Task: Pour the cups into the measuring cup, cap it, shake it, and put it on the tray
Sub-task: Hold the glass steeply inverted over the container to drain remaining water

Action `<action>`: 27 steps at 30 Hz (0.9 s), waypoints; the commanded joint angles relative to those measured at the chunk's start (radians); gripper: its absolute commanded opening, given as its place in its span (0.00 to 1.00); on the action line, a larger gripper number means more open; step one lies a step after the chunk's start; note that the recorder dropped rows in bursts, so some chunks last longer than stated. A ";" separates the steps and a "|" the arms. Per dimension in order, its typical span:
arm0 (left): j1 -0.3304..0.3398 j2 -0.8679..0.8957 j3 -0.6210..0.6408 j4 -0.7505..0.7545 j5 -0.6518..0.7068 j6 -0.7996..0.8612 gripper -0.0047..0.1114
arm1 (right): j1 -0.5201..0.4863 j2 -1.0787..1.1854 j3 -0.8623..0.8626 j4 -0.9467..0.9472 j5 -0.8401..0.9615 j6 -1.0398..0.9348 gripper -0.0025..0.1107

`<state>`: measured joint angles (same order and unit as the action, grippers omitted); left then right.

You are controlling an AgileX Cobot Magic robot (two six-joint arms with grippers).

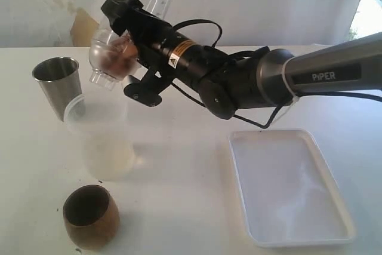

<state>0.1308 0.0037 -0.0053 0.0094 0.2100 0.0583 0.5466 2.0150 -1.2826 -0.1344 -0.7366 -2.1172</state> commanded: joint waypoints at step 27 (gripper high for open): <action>-0.004 -0.004 0.005 -0.002 -0.008 0.000 0.04 | 0.001 -0.009 -0.012 -0.055 -0.031 -0.014 0.02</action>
<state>0.1308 0.0037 -0.0053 0.0094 0.2100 0.0583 0.5466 2.0150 -1.2826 -0.1888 -0.7347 -2.1172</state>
